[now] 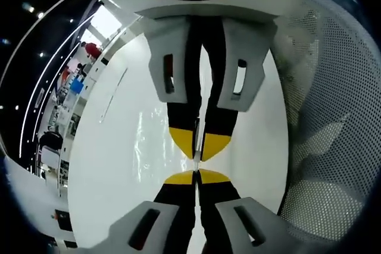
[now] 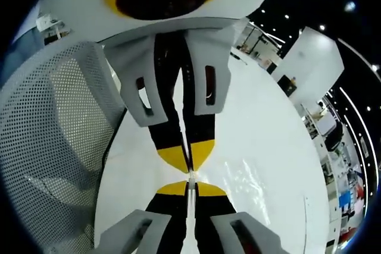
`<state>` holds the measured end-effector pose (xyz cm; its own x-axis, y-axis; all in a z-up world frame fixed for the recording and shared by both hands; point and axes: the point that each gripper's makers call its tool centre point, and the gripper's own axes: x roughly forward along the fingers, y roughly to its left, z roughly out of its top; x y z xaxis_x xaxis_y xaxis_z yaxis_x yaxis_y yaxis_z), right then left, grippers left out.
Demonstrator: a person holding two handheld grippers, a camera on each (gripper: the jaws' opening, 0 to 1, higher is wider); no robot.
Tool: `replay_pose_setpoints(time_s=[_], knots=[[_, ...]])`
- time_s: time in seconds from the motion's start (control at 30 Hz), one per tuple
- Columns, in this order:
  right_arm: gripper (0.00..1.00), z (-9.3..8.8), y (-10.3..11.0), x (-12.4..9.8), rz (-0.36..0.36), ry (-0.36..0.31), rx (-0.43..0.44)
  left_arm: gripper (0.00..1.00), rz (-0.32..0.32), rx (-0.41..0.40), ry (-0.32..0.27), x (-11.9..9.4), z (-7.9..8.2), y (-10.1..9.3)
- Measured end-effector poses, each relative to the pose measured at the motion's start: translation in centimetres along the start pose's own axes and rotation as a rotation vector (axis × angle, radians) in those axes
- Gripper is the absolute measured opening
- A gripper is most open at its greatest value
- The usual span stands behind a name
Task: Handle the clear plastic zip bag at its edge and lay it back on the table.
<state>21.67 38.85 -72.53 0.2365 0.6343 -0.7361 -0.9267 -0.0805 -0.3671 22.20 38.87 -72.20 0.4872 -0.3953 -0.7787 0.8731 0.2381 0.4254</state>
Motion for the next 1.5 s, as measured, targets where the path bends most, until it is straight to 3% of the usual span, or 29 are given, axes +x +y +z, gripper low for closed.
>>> replay_pose_setpoints(time_s=[1.5], knots=[[0.00, -2.2, -0.5, -1.3, -0.018, 0.052, 0.018, 0.00, 0.018, -0.060, 0.030, -0.1, -1.7, 0.8]])
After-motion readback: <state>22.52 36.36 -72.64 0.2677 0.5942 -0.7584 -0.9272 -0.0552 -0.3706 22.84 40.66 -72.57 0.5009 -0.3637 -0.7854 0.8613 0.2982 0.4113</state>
